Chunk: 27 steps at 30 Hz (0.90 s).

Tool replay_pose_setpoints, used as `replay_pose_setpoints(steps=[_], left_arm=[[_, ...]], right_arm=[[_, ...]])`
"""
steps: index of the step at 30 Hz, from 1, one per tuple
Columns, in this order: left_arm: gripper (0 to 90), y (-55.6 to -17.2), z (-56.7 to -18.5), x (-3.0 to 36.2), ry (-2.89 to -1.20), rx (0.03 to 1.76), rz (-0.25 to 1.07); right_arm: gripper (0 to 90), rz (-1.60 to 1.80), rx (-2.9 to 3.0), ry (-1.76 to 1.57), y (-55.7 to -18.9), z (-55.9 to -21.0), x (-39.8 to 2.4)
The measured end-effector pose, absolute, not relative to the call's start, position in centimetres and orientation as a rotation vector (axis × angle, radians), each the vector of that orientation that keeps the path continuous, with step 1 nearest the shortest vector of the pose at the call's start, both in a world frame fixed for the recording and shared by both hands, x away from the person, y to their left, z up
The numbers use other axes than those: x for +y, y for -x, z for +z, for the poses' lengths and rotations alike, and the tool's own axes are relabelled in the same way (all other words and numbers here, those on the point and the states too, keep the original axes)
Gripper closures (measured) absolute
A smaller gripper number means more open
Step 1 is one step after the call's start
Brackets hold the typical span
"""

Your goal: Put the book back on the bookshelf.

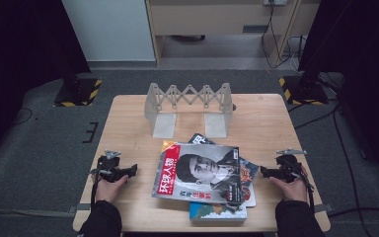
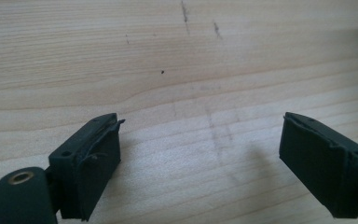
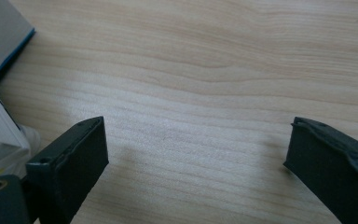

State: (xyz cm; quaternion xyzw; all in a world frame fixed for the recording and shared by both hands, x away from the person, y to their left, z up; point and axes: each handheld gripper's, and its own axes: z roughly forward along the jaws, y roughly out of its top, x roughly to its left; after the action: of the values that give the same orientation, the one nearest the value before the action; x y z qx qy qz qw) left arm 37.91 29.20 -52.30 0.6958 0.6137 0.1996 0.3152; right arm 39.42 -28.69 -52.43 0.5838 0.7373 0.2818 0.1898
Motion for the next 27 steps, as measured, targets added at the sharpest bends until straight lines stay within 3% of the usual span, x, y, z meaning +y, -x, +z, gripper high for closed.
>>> replay_pose_setpoints(steps=[27], left_arm=[[17.7,-35.5,-48.6,26.9,-1.749,1.412,0.424]], right_arm=[[6.7,0.985,1.915,-1.656,-37.5,-47.7,-27.2]])
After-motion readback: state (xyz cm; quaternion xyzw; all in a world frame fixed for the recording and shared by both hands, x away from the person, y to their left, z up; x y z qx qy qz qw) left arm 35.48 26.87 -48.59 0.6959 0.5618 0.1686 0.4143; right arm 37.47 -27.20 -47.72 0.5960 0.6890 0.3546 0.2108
